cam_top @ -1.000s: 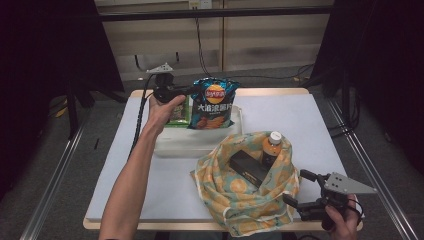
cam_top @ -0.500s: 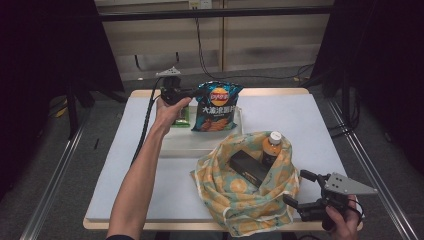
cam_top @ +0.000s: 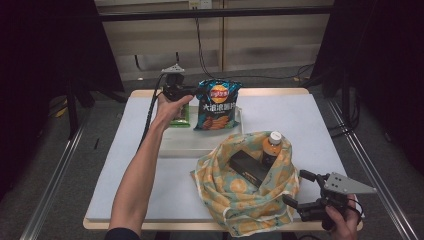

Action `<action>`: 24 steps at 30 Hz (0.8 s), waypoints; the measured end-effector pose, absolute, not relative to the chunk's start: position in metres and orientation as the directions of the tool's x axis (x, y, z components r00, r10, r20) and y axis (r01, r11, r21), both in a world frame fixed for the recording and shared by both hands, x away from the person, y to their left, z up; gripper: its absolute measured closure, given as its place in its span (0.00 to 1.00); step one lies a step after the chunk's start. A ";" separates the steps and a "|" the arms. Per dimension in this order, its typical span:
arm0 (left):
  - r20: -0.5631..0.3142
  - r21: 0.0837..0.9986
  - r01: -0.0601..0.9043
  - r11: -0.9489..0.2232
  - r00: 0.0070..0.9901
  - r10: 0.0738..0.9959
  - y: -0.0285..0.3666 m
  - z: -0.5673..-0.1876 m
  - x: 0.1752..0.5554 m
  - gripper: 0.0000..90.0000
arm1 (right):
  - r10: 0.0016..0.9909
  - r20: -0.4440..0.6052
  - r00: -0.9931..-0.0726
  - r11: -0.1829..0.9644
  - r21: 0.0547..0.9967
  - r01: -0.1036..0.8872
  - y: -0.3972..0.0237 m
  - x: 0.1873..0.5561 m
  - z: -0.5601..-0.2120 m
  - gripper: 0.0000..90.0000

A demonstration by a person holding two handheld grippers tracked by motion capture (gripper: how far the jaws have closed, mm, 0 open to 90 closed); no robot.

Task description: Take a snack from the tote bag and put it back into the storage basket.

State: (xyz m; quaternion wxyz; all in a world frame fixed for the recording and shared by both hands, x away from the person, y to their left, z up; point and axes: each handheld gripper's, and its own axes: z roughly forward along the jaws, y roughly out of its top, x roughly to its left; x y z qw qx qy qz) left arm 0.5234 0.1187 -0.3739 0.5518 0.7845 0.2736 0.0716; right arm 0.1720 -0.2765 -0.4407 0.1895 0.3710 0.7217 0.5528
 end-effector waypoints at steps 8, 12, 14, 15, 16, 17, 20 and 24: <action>-0.187 0.895 0.364 -0.259 0.832 0.522 0.117 -0.382 0.524 0.70 | 0.745 0.138 -0.652 0.110 0.940 0.323 -0.277 0.171 -0.440 0.00; -0.193 0.890 0.376 -0.259 0.824 0.533 0.117 -0.386 0.524 0.62 | 0.740 0.136 -0.659 0.114 0.940 0.323 -0.276 0.171 -0.441 0.00; -0.192 0.887 0.379 -0.265 0.822 0.536 0.116 -0.387 0.522 0.55 | 0.740 0.135 -0.659 0.115 0.940 0.322 -0.276 0.171 -0.441 0.00; -0.179 0.883 0.379 -0.278 0.818 0.547 0.117 -0.387 0.521 0.52 | 0.742 0.135 -0.657 0.113 0.940 0.322 -0.276 0.171 -0.441 0.00; -0.183 0.884 0.379 -0.273 0.819 0.544 0.117 -0.387 0.521 0.49 | 0.744 0.139 -0.653 0.109 0.940 0.325 -0.276 0.171 -0.441 0.00; -0.189 0.883 0.386 -0.266 0.813 0.551 0.119 -0.387 0.520 0.47 | 0.744 0.138 -0.654 0.109 0.940 0.323 -0.276 0.171 -0.441 0.00; -0.188 0.883 0.387 -0.265 0.809 0.557 0.124 -0.387 0.518 0.42 | 0.741 0.136 -0.657 0.113 0.940 0.322 -0.276 0.171 -0.441 0.00; -0.178 0.877 0.394 -0.276 0.798 0.576 0.131 -0.385 0.516 0.35 | 0.741 0.137 -0.657 0.113 0.940 0.323 -0.275 0.171 -0.441 0.00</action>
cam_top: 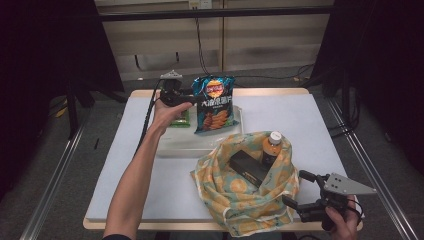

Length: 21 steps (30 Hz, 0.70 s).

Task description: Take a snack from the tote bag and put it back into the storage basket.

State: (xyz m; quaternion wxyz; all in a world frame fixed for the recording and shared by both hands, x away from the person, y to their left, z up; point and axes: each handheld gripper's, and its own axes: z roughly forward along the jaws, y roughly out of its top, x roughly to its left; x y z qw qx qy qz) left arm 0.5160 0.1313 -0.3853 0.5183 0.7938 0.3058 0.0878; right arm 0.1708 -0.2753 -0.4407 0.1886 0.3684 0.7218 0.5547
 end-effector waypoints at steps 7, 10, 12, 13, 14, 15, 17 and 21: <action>-0.175 0.880 0.392 -0.269 0.792 0.585 0.145 -0.387 0.508 0.35 | 0.742 0.137 -0.656 0.115 0.938 0.326 -0.275 0.171 -0.441 0.00; -0.179 0.877 0.397 -0.272 0.794 0.580 0.148 -0.389 0.502 0.37 | 0.744 0.136 -0.654 0.115 0.939 0.325 -0.275 0.171 -0.441 0.00; -0.171 0.886 0.381 -0.265 0.798 0.577 0.149 -0.388 0.497 0.42 | 0.744 0.133 -0.655 0.117 0.939 0.324 -0.275 0.171 -0.441 0.00; -0.180 0.885 0.382 -0.265 0.807 0.562 0.150 -0.388 0.495 0.45 | 0.745 0.134 -0.653 0.114 0.939 0.324 -0.275 0.171 -0.440 0.00; -0.179 0.884 0.379 -0.272 0.814 0.553 0.150 -0.389 0.493 0.50 | 0.745 0.129 -0.655 0.120 0.939 0.322 -0.275 0.171 -0.441 0.00; -0.177 0.882 0.375 -0.285 0.825 0.537 0.149 -0.390 0.491 0.58 | 0.744 0.134 -0.654 0.116 0.939 0.324 -0.275 0.171 -0.441 0.00; -0.183 0.883 0.363 -0.296 0.849 0.495 0.148 -0.395 0.488 0.75 | 0.746 0.135 -0.652 0.115 0.939 0.326 -0.275 0.171 -0.441 0.00; -0.211 0.859 0.379 -0.345 0.875 0.437 0.140 -0.412 0.487 1.00 | 0.748 0.124 -0.652 0.122 0.940 0.320 -0.275 0.171 -0.440 0.00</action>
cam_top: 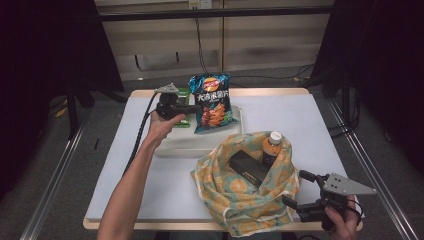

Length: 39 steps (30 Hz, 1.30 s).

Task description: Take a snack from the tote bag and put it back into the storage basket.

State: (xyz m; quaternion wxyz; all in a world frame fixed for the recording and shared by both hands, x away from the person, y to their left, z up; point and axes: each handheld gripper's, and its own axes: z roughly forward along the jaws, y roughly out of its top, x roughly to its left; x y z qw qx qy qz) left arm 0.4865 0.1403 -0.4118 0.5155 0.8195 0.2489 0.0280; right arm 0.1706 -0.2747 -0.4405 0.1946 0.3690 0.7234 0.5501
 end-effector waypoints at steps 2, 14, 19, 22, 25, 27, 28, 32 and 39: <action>-0.212 0.841 0.390 -0.374 0.875 0.436 0.136 -0.419 0.487 1.00 | 0.746 0.132 -0.652 0.118 0.939 0.325 -0.275 0.170 -0.440 0.00; -0.190 0.781 0.403 -0.477 0.881 0.433 0.105 -0.438 0.491 1.00 | 0.752 0.129 -0.646 0.117 0.939 0.324 -0.277 0.169 -0.440 0.00; -0.171 0.725 0.418 -0.547 0.879 0.445 0.101 -0.446 0.497 1.00 | 0.750 0.130 -0.649 0.116 0.940 0.322 -0.277 0.169 -0.440 0.00; -0.202 0.712 0.448 -0.541 0.869 0.452 0.101 -0.450 0.500 1.00 | 0.749 0.132 -0.649 0.115 0.939 0.323 -0.277 0.169 -0.440 0.00; -0.171 0.684 0.438 -0.583 0.874 0.456 0.100 -0.452 0.502 1.00 | 0.750 0.132 -0.648 0.115 0.939 0.324 -0.277 0.170 -0.441 0.00; -0.175 0.687 0.446 -0.574 0.868 0.465 0.099 -0.453 0.502 1.00 | 0.749 0.135 -0.648 0.113 0.939 0.326 -0.277 0.169 -0.440 0.00; -0.180 0.688 0.453 -0.567 0.863 0.471 0.098 -0.453 0.502 1.00 | 0.750 0.134 -0.648 0.113 0.939 0.325 -0.277 0.169 -0.440 0.00; -0.178 0.683 0.460 -0.567 0.858 0.482 0.098 -0.454 0.505 1.00 | 0.750 0.133 -0.648 0.114 0.939 0.325 -0.277 0.170 -0.440 0.00; -0.170 0.681 0.473 -0.558 0.844 0.508 0.093 -0.456 0.509 1.00 | 0.750 0.131 -0.649 0.117 0.939 0.323 -0.277 0.170 -0.441 0.00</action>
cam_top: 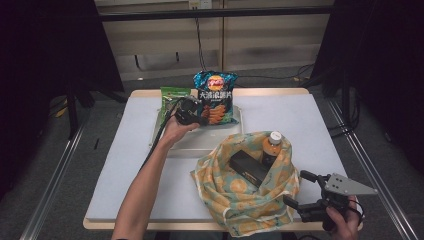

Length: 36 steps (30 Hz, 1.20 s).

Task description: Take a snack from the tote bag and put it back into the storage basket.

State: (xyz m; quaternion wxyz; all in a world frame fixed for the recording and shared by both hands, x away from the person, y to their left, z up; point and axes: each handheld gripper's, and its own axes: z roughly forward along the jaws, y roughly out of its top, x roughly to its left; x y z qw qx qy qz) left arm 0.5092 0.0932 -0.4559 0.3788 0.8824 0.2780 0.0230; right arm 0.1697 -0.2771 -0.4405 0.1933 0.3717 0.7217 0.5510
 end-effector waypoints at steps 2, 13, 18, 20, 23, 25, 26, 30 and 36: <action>-0.172 0.683 0.471 -0.559 0.847 0.504 0.090 -0.456 0.510 1.00 | 0.749 0.132 -0.649 0.116 0.939 0.325 -0.277 0.169 -0.440 0.00; -0.188 0.690 0.469 -0.551 0.852 0.488 0.080 -0.457 0.511 0.96 | 0.750 0.131 -0.649 0.116 0.939 0.324 -0.277 0.169 -0.440 0.00; -0.198 0.716 0.458 -0.527 0.857 0.476 0.083 -0.454 0.504 0.89 | 0.747 0.133 -0.651 0.115 0.939 0.324 -0.278 0.170 -0.441 0.00; -0.212 0.733 0.457 -0.504 0.857 0.469 0.085 -0.450 0.500 0.88 | 0.751 0.134 -0.647 0.115 0.938 0.327 -0.277 0.170 -0.441 0.00; -0.203 0.751 0.437 -0.494 0.866 0.457 0.088 -0.443 0.493 0.88 | 0.749 0.133 -0.650 0.117 0.938 0.327 -0.276 0.170 -0.441 0.00; -0.203 0.770 0.425 -0.476 0.870 0.449 0.090 -0.439 0.487 0.88 | 0.751 0.132 -0.647 0.118 0.937 0.328 -0.276 0.170 -0.441 0.00; -0.196 0.774 0.415 -0.479 0.875 0.442 0.092 -0.437 0.484 0.88 | 0.754 0.132 -0.644 0.117 0.937 0.329 -0.276 0.170 -0.441 0.00; -0.223 0.797 0.413 -0.440 0.879 0.421 0.099 -0.427 0.473 0.88 | 0.757 0.133 -0.640 0.113 0.938 0.329 -0.276 0.171 -0.440 0.00; -0.225 0.831 0.383 -0.403 0.895 0.386 0.109 -0.416 0.450 0.83 | 0.760 0.140 -0.634 0.106 0.937 0.333 -0.275 0.170 -0.439 0.03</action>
